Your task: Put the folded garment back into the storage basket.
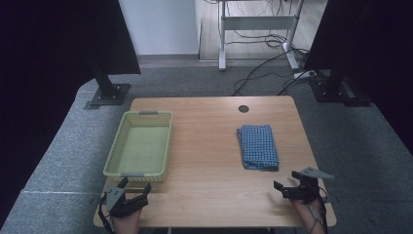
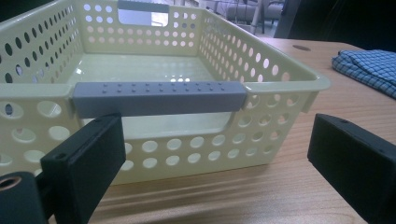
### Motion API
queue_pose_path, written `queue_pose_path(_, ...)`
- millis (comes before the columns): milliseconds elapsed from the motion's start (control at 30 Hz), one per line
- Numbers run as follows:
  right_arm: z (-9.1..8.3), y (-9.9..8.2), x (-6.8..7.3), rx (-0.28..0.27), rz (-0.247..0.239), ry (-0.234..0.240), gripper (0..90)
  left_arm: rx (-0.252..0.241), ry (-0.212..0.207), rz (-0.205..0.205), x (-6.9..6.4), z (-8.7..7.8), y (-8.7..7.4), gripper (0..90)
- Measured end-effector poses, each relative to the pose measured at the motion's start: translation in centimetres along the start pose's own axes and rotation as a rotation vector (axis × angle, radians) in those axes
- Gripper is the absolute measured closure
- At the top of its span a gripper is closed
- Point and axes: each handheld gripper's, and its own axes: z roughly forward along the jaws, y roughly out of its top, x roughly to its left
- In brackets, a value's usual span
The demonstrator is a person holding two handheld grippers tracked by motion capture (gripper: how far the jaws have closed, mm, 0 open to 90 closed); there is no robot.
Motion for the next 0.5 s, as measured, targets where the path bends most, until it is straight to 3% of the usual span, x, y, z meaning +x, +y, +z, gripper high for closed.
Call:
queue_pose_path(200,-0.25,-0.13,0.25,0.002,-0.028,0.040,0.0,0.000,0.013,-0.001,0.01,0.01,0.01,4.2)
queue_pose_path(500,-0.61,-0.43,0.77,0.000,-0.037,0.018,0.0,0.000,0.018,-0.008,0.03,0.04,0.02,4.2)
